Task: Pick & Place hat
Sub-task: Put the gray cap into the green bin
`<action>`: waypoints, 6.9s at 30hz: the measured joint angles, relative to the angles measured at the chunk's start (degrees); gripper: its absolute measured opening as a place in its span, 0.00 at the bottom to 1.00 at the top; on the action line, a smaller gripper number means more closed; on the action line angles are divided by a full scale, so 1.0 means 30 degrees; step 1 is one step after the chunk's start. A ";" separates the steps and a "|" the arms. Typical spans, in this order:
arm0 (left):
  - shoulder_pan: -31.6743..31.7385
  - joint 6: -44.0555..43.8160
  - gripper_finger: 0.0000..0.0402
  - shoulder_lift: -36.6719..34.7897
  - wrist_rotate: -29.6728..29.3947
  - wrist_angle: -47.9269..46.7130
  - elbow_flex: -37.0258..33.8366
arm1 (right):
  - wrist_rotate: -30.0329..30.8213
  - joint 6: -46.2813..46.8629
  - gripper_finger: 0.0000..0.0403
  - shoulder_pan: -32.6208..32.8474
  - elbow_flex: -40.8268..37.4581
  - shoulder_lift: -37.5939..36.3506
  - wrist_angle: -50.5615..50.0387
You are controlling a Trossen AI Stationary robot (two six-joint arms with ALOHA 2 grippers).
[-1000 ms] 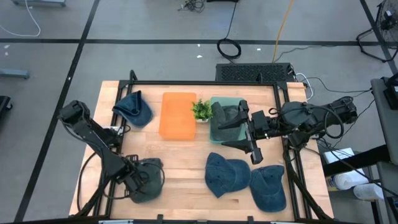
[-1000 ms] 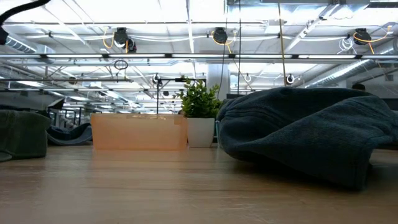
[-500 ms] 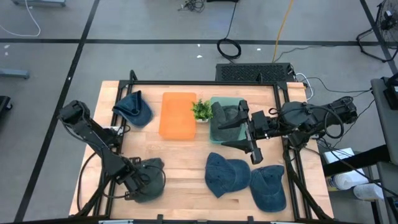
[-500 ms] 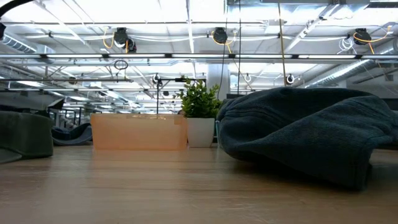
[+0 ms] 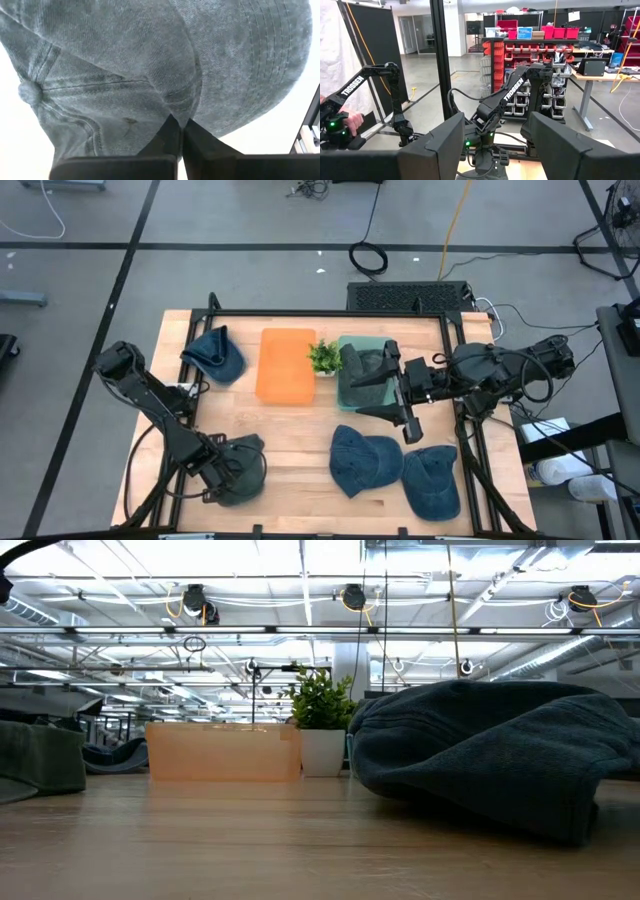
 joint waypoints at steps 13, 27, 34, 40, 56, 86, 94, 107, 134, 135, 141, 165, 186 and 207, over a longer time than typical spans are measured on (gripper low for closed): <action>0.1296 0.3960 0.00 -0.0022 -0.1090 -0.6284 0.4486 | -0.0033 0.0754 0.53 0.0000 0.0000 0.0000 -0.0934; 0.3431 0.8031 0.00 -0.0044 -0.4475 -1.1691 1.1288 | -0.2002 0.0121 0.53 -0.0008 0.0000 0.0000 -0.3398; 0.4744 0.9692 0.00 -0.0044 -0.5805 -1.3153 1.4106 | -0.0894 0.0097 0.53 -0.0029 0.0000 0.0000 -0.3226; 0.5415 0.9954 0.00 -0.0044 -0.7291 -1.5205 1.6022 | 0.1628 0.0099 0.53 -0.0029 0.0000 0.0000 -0.3250; 0.7157 1.3756 0.00 -0.0051 -0.9987 -1.5188 2.0477 | 0.5508 -0.1414 0.56 -0.0291 0.0015 -0.0122 -0.3131; 1.1307 2.1030 0.00 0.5423 -0.6912 -1.5188 2.6338 | 0.1011 0.0504 0.91 -0.2307 0.0015 -0.1005 -0.3556; 1.1710 2.1007 0.00 0.6357 -0.5685 -1.4273 2.6338 | 0.0549 0.0163 0.91 -0.2511 0.0015 -0.0984 -0.5808; 1.1893 2.2618 0.00 0.7725 -0.5472 -1.1623 2.8734 | 0.0413 0.0142 0.90 -0.2645 0.0015 -0.0991 -0.5893; 1.2038 2.1671 0.00 0.8888 -0.4755 -1.2007 2.8851 | -0.1093 -0.1955 0.90 -0.2891 0.0000 0.0710 -0.9172; 1.2052 2.1671 0.00 0.8888 -0.4748 -1.2007 2.8851 | -0.1413 -0.2000 0.90 -0.2896 0.0000 0.0914 -0.9131; 1.1832 2.1644 0.00 0.8888 -0.4397 -1.2254 2.8851 | -0.1587 -0.2383 0.90 -0.2878 0.0000 0.2314 -0.8107; 1.1069 2.0207 0.00 0.8874 -0.4435 -1.2837 2.8851 | -0.4007 -0.0914 0.44 -0.2878 0.0000 0.3614 -0.6705; 1.1134 1.8765 0.07 0.8874 -0.4500 -1.2650 2.8851 | -0.3074 -0.3016 0.00 -0.2958 0.0000 0.3277 -0.7323; 1.1945 1.7596 0.64 0.5897 -0.3165 -0.8589 2.8851 | -0.0380 -0.3861 0.00 -0.3053 0.0000 -0.0379 -1.0928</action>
